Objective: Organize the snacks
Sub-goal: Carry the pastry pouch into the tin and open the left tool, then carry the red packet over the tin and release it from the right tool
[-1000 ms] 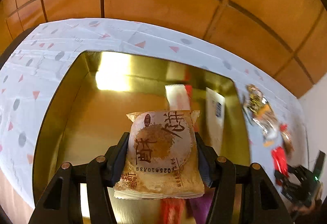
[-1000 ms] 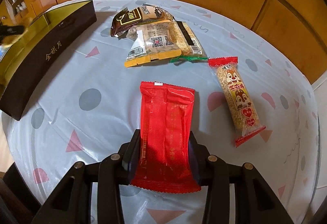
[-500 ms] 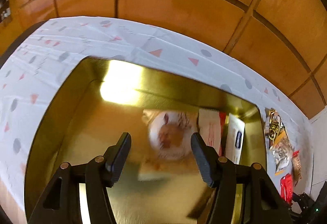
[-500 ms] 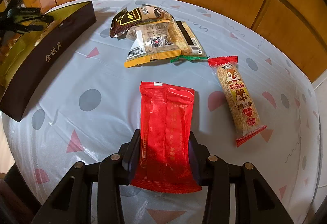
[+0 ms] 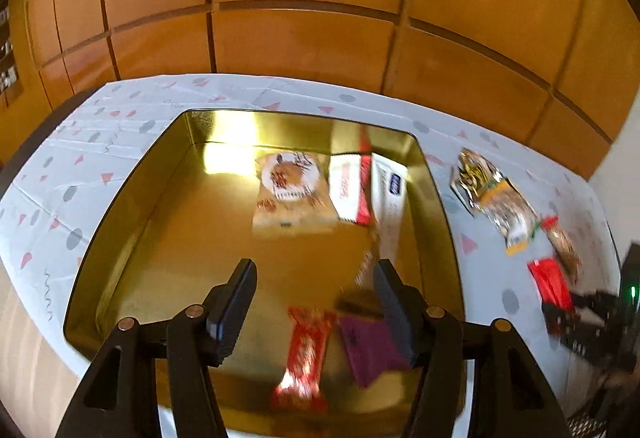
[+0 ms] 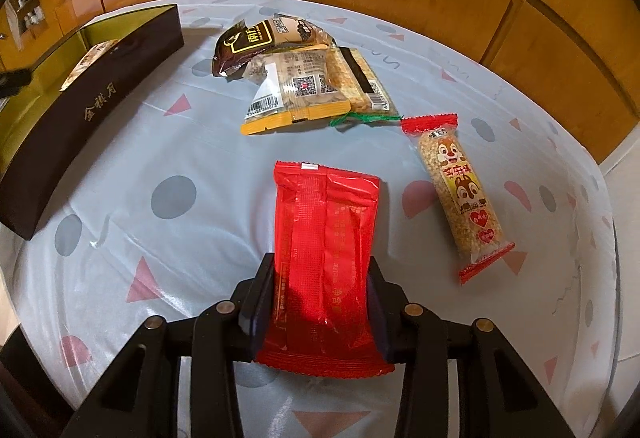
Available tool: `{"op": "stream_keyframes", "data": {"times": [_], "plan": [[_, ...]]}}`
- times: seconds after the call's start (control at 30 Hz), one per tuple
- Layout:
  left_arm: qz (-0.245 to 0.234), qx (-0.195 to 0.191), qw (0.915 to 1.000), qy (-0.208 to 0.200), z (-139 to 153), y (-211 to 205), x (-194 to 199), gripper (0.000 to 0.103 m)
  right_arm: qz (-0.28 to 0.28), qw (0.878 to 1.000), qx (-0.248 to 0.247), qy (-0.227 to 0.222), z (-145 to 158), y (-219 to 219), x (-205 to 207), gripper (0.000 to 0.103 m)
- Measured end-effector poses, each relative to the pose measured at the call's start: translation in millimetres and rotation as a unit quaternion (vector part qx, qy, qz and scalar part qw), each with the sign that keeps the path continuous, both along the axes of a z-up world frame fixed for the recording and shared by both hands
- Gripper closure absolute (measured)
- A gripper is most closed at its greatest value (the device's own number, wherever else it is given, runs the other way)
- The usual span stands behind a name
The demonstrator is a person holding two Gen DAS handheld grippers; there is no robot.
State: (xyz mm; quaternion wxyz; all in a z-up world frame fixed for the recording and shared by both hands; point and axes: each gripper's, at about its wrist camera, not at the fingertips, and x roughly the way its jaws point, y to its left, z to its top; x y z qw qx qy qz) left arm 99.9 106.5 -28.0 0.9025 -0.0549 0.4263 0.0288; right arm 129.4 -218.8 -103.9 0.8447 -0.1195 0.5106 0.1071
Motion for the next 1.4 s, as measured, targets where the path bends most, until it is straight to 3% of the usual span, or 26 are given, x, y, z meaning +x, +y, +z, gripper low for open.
{"op": "stream_keyframes", "data": {"times": [0.37, 0.6, 0.77, 0.9, 1.17, 1.4], "plan": [[-0.002, 0.009, 0.9999, -0.006, -3.7, -4.6, -33.4, 0.041, -0.035, 0.998, 0.043, 0.022, 3.7, -3.9, 3.0, 0.062], [0.008, 0.013, 0.9998, -0.01, -2.7, 2.0, -45.1, 0.041, -0.053, 0.993, 0.096, 0.035, 3.4, 7.1, -5.0, 0.062], [0.015, 0.012, 0.9997, -0.014, 0.9, 8.9, -50.0, 0.041, -0.08, 0.976, 0.194, 0.063, 6.4, 0.8, -4.6, 0.063], [0.02, 0.003, 0.9997, -0.015, 2.1, 12.7, -53.1, 0.041, -0.102, 0.968, 0.219, 0.062, 3.9, 1.8, -8.0, 0.062], [0.033, -0.004, 0.9993, -0.019, 1.4, 21.6, -55.6, 0.041, -0.137, 0.94, 0.303, 0.08, -0.9, -14.2, -8.8, 0.063], [0.043, -0.01, 0.9989, -0.018, -1.7, 28.6, -58.6, 0.041, -0.132, 0.944, 0.293, 0.072, -0.4, -10.6, -9.1, 0.063]]}}
